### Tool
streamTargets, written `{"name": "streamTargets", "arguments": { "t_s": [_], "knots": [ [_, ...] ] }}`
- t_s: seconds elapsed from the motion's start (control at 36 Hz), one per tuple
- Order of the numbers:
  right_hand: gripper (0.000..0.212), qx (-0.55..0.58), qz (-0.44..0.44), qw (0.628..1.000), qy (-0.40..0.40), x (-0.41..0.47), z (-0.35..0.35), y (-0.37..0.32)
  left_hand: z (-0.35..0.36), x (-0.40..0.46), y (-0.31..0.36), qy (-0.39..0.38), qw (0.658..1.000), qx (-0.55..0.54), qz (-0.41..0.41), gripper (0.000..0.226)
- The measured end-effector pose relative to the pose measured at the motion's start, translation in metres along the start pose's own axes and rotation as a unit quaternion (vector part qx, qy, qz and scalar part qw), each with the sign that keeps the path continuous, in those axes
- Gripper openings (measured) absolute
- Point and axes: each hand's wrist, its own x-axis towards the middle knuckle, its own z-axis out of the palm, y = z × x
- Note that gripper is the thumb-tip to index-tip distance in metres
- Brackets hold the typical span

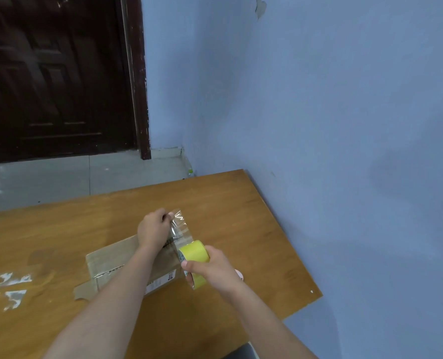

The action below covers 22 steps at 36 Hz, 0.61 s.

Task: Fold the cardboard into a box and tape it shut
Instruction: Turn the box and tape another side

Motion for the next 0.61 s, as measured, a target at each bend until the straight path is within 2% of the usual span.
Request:
{"name": "streamTargets", "arguments": {
  "t_s": [0.22,0.39,0.47,0.61],
  "knots": [
    [0.010,0.002,0.020,1.000,0.006,-0.0009,-0.0023,0.0051,0.0006,-0.0003,0.0009,0.002,1.000,0.004,-0.002,0.040],
    [0.024,-0.020,0.044,0.999,0.007,-0.0017,-0.0043,0.0062,0.0013,0.0013,0.0009,0.001,1.000,0.006,-0.017,0.033],
    [0.022,-0.024,0.048,0.999,0.005,-0.0007,-0.0057,0.0061,0.0010,0.0016,0.0010,0.007,1.000,-0.006,-0.023,0.034],
    [0.016,-0.098,0.040,0.994,-0.004,0.0038,-0.0075,0.0058,-0.0010,0.0018,0.0038,0.015,0.998,-0.034,-0.040,0.031]
  ]
}}
